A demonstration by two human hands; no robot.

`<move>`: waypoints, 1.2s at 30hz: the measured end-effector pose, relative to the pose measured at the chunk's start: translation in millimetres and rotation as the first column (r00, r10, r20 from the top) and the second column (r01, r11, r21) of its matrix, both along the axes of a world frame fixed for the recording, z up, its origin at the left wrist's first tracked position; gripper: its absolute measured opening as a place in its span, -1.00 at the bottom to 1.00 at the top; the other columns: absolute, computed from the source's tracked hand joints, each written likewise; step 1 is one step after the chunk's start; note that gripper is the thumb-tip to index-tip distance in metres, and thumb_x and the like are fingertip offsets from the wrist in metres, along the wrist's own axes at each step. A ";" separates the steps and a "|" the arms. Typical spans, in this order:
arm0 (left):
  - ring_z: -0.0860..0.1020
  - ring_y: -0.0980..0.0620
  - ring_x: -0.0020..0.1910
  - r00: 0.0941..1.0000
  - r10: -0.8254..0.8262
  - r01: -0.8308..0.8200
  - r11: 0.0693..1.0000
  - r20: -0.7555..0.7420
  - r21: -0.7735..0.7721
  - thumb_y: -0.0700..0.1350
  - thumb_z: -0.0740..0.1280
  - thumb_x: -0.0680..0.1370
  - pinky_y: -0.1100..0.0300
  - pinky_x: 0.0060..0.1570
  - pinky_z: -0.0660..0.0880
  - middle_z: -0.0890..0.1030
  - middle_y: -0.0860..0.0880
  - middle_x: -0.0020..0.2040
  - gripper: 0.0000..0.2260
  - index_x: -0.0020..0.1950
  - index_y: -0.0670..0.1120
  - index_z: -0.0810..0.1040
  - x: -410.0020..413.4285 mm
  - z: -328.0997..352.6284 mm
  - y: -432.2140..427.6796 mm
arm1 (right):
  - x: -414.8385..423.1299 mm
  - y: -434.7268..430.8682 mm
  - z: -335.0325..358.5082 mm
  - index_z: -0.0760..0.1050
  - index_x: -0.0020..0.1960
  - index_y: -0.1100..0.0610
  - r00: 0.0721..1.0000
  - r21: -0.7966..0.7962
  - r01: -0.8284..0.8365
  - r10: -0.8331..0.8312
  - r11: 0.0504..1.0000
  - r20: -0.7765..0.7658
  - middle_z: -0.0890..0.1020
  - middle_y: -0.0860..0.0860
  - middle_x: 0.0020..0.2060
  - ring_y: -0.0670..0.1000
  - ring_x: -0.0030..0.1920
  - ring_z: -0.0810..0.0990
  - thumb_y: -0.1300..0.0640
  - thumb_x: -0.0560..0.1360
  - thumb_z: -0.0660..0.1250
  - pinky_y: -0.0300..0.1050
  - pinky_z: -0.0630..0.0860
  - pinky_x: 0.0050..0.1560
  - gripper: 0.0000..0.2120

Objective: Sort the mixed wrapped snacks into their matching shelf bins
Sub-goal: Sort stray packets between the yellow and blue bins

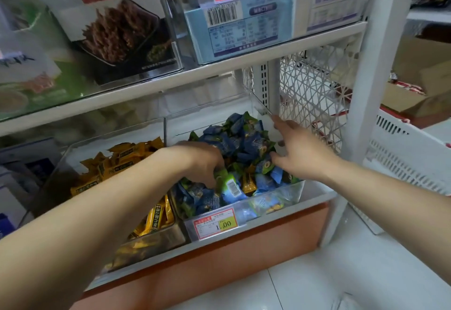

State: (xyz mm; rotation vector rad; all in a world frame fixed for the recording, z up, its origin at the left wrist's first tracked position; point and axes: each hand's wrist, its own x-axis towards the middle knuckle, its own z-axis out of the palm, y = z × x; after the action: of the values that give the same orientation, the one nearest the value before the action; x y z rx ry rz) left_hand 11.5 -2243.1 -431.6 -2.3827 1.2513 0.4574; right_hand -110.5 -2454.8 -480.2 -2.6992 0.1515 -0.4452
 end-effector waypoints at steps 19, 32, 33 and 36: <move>0.55 0.01 -0.04 0.987 0.095 -0.146 0.874 -0.132 -0.463 0.18 0.50 0.34 0.16 -0.16 0.51 0.60 0.04 0.04 -0.53 0.17 0.07 0.49 -16.6 -62.9 -35.0 | -0.5 1.8 4.5 -0.08 0.61 0.04 0.998 0.047 0.011 -0.008 0.999 -0.063 0.32 0.14 0.42 0.15 0.16 0.56 0.09 0.42 0.43 0.08 0.58 0.06 -0.06; 0.58 0.04 -0.20 0.976 0.132 -0.205 0.811 -0.171 -0.547 0.12 0.36 0.46 0.15 -0.34 0.47 0.59 0.10 -0.18 -0.81 0.00 0.08 0.56 -13.5 -57.0 -35.5 | 2.0 1.4 1.9 -0.07 0.61 0.04 0.998 0.075 0.020 -0.016 0.997 -0.064 0.30 0.11 0.45 0.13 0.19 0.56 0.07 0.42 0.43 0.08 0.58 0.07 -0.06; 0.58 0.05 -0.22 0.971 0.149 -0.231 0.788 -0.189 -0.571 0.10 0.34 0.49 0.13 -0.31 0.50 0.62 0.08 -0.18 -0.83 0.01 0.07 0.59 -13.2 -54.9 -34.6 | 1.9 1.3 2.1 -0.07 0.61 0.04 0.998 0.078 0.020 -0.015 0.997 -0.064 0.30 0.11 0.45 0.13 0.18 0.56 0.07 0.42 0.43 0.08 0.58 0.07 -0.06; 0.60 0.13 -0.26 0.960 0.175 -0.278 0.701 -0.220 -0.656 0.04 0.31 0.56 0.14 -0.24 0.55 0.66 0.09 -0.17 -0.86 0.00 0.07 0.65 -11.2 -47.5 -28.1 | 1.4 0.6 2.6 -0.08 0.61 0.03 0.998 0.075 0.013 -0.008 0.997 -0.069 0.31 0.11 0.44 0.13 0.18 0.56 0.04 0.42 0.44 0.08 0.58 0.06 -0.05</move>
State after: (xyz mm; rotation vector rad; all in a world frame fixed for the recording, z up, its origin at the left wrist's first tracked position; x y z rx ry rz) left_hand 0.2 -2271.2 -479.1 -3.2133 1.3561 0.2548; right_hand -109.1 -2454.2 -477.7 -2.6413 0.1979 -0.3433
